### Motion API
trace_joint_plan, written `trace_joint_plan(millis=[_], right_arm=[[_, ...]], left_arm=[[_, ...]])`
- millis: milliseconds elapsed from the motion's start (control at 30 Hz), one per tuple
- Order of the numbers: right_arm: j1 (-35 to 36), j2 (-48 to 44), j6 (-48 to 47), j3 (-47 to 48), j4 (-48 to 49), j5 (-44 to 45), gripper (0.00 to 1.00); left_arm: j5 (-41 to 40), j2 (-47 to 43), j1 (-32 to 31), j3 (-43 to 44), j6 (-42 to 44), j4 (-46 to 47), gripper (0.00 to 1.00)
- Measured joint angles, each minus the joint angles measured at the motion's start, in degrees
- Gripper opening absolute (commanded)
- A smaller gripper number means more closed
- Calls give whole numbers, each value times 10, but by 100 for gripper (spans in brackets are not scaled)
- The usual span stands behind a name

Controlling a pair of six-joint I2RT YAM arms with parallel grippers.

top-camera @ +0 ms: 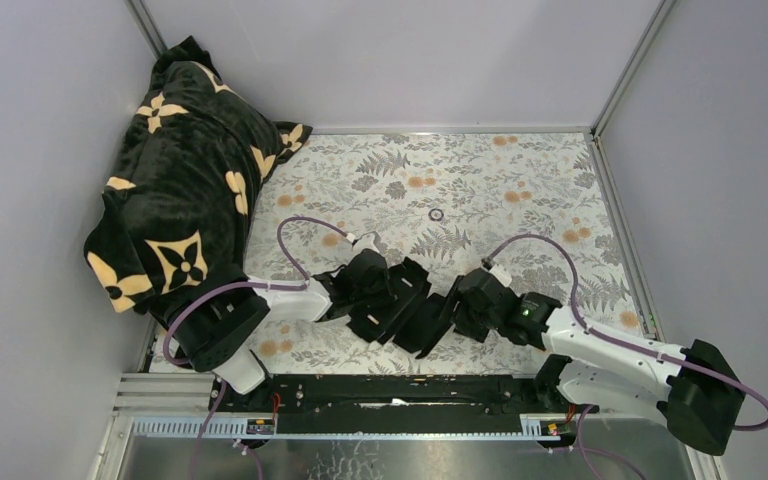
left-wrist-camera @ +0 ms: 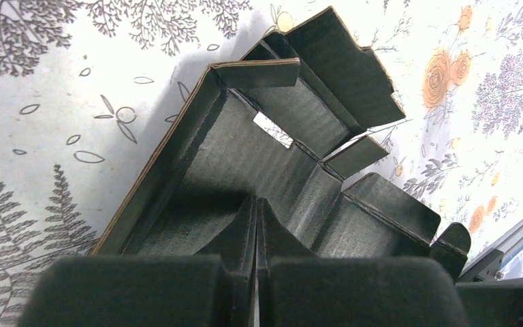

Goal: Fold the paper box
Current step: Fold the paper box at the center of the board.

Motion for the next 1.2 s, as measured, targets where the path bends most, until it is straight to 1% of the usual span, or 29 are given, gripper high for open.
trace_joint_plan(millis=[167,333,400,533,667,767,967,1067,1167,1200], right_arm=[[50,5,70,-16,4,33,67],[97,18,138,-37,31,75,55],[104,18,161,-52,50,92,53],[106,19,190,-73,78,115,53],[107,47,204,-74,113,130,51],[107,72,209,-74,140,136,47],[107,95,207,-73,168,146,19],[106,93,201,-59,177,156,13],[94,82,177,-46,164,156,7],[88,79,166,-43,157,153,2]], left_arm=[[4,12,0,2,-2,21,0],[6,15,0,2,-2,27,0],[8,16,0,2,-2,30,0],[8,16,0,2,-1,30,0],[9,17,0,2,-1,32,0],[12,19,0,2,-2,38,0],[12,20,0,2,-2,38,0],[13,20,0,2,-2,38,0],[17,19,0,2,-1,38,0],[20,17,0,2,-1,36,0]])
